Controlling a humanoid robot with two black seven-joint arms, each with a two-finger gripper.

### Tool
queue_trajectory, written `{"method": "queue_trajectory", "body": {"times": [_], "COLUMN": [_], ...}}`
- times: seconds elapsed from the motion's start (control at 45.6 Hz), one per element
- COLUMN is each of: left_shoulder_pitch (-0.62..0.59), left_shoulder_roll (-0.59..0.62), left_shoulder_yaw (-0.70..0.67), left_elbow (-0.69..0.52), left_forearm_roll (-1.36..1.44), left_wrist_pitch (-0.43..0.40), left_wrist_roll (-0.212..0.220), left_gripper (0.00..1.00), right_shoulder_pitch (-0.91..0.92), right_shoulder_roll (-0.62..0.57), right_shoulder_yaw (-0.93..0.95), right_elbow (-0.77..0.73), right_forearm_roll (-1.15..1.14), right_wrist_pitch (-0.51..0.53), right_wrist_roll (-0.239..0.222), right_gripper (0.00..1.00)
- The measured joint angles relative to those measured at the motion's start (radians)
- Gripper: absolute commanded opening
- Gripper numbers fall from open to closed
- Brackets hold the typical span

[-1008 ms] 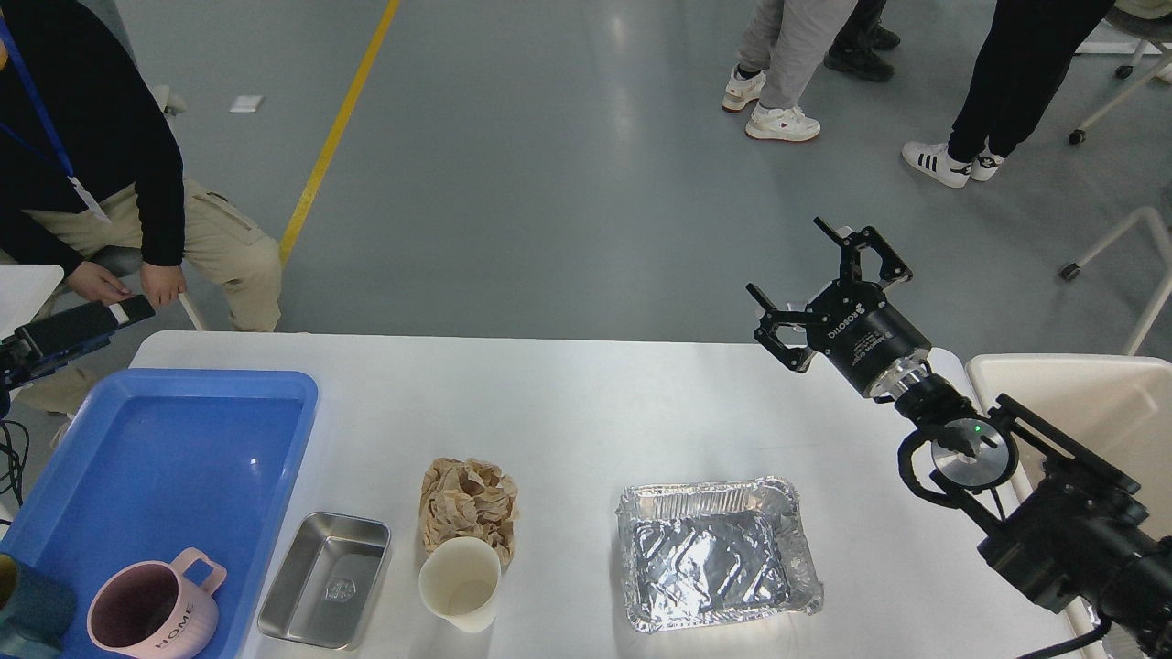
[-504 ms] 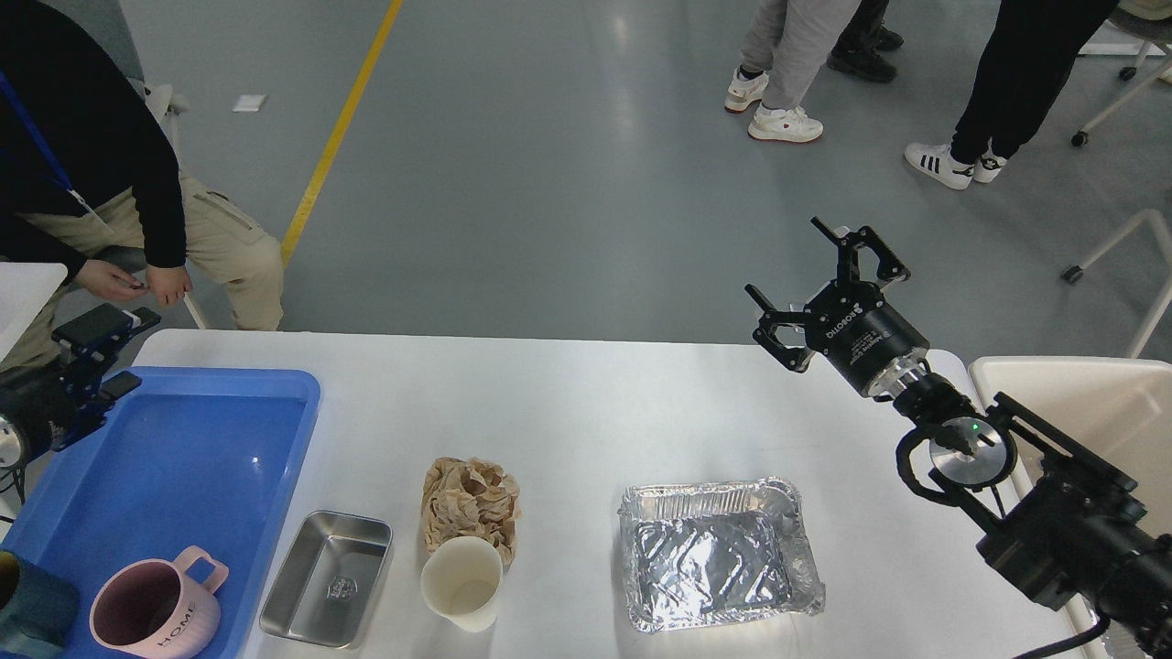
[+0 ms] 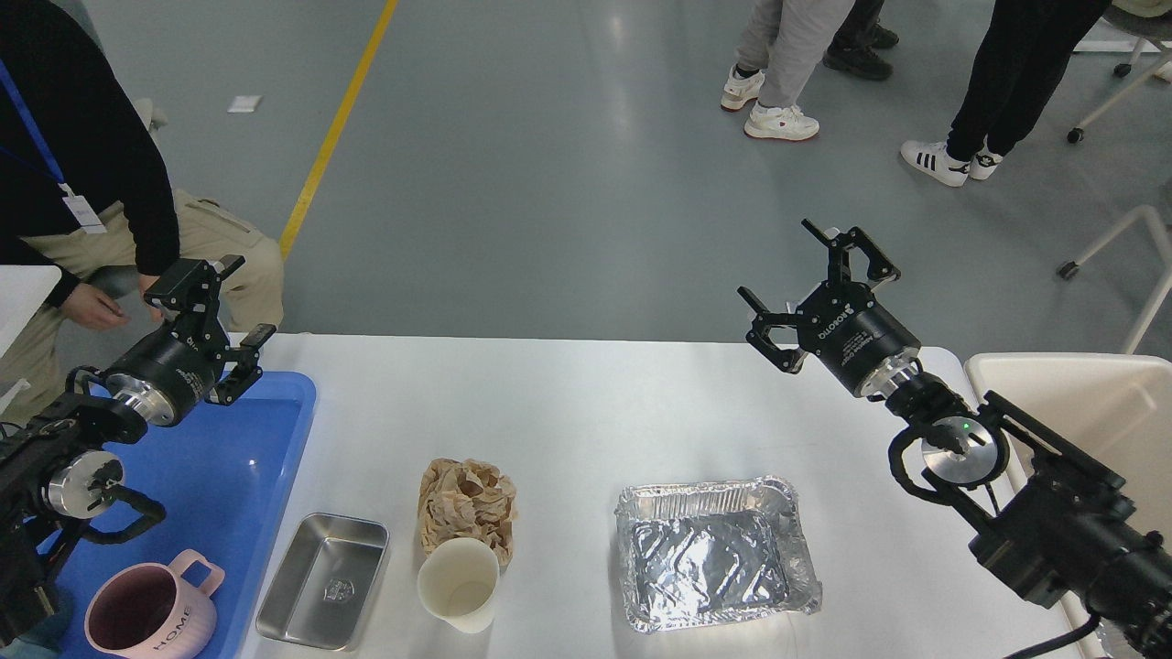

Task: Tidy desktop
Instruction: 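Open the left gripper and raise it away from the mug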

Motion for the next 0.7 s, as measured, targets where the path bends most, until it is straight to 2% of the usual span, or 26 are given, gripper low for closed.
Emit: {"method": "queue_trajectory", "body": {"times": [0.11, 0.241, 0.46, 0.701], "left_shoulder_pitch": [0.014, 0.02, 0.041, 0.082], "left_shoulder_roll": [0.033, 0.166, 0.379, 0.576], "left_shoulder_yaw": [0.046, 0.206, 0.347, 0.396], "left_elbow": [-0.054, -0.187, -0.36, -0.538], "left_forearm_roll": [0.007, 0.007, 0.013, 0.067], "left_wrist_pitch": [0.032, 0.094, 0.138, 0.188], "left_wrist_roll": [0.011, 0.021, 0.134, 0.155], "left_gripper": [0.97, 0.97, 0.97, 0.97], "right_shoulder_pitch": [0.009, 0.011, 0.009, 0.009], "right_shoulder_roll": [-0.001, 0.006, 0.02, 0.052], "right_shoulder_yaw": [0.0, -0.003, -0.016, -0.019], "right_elbow": [-0.01, -0.013, -0.015, -0.029], "right_forearm_roll": [-0.001, -0.002, -0.004, -0.027], "right_wrist_pitch": [-0.003, -0.004, -0.004, -0.004], "right_wrist_roll": [-0.001, -0.001, -0.001, 0.0], "right_gripper": [1.0, 1.0, 1.0, 1.0]}}
